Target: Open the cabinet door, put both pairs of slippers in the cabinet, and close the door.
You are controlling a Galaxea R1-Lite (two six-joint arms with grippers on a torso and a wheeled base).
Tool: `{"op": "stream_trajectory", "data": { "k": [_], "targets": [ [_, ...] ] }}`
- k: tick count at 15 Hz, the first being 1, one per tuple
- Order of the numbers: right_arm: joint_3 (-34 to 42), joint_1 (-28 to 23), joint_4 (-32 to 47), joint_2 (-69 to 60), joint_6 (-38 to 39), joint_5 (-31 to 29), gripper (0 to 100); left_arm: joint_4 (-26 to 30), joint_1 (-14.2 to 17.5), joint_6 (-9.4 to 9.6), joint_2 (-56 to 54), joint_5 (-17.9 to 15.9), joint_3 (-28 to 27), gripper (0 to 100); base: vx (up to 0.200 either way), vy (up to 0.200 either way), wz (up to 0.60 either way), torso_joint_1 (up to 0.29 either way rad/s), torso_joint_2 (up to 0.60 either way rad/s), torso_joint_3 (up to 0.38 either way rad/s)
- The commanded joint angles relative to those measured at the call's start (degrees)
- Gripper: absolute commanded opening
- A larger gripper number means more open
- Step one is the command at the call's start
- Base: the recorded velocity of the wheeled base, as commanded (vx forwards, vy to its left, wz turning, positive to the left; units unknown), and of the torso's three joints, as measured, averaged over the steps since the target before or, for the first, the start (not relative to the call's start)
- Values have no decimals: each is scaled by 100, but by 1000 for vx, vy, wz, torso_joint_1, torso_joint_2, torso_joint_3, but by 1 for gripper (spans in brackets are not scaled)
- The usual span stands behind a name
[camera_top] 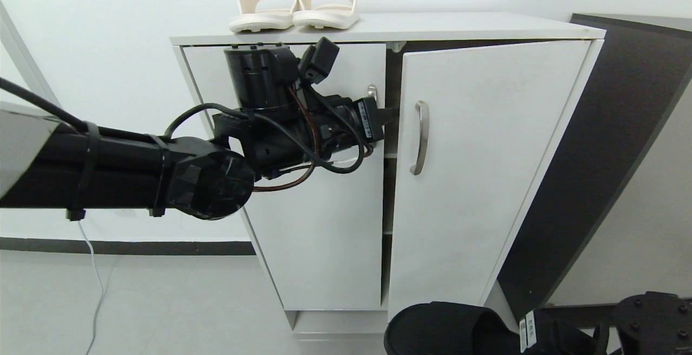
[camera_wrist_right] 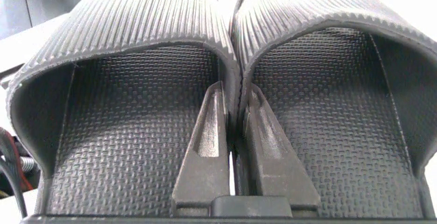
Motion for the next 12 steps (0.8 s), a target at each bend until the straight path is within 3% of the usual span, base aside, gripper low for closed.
{"op": "stream_trajectory", "data": {
  "k": [1, 2, 5, 7, 10, 12],
  "targets": [
    [43, 49, -2, 44, -2, 4, 0, -47, -2, 1, 152, 1, -73, 0, 0, 0, 0, 0, 0, 0],
    [43, 58, -2, 53, -11, -5, 0, -64, -2, 1, 152, 1, -73, 0, 0, 0, 0, 0, 0, 0],
    [95, 75, -2, 132, -99, 4, 0, -64, -19, 1, 134, 10, -38, 0, -200, 0, 0, 2, 4, 5],
    [122, 84, -11, 176, -178, 4, 0, -240, -283, 27, -103, 37, 410, 0, -200, 0, 0, 0, -10, 7],
    [166, 154, -20, 228, -213, 13, 0, -653, -1057, 45, -551, 10, 1060, 0, -200, 0, 0, 1, -1, 4],
    [192, 172, -28, 237, -213, 13, 0, -662, -1109, 45, -622, 10, 1043, 0, -200, 0, 0, 2, 0, 7]
  ]
}}
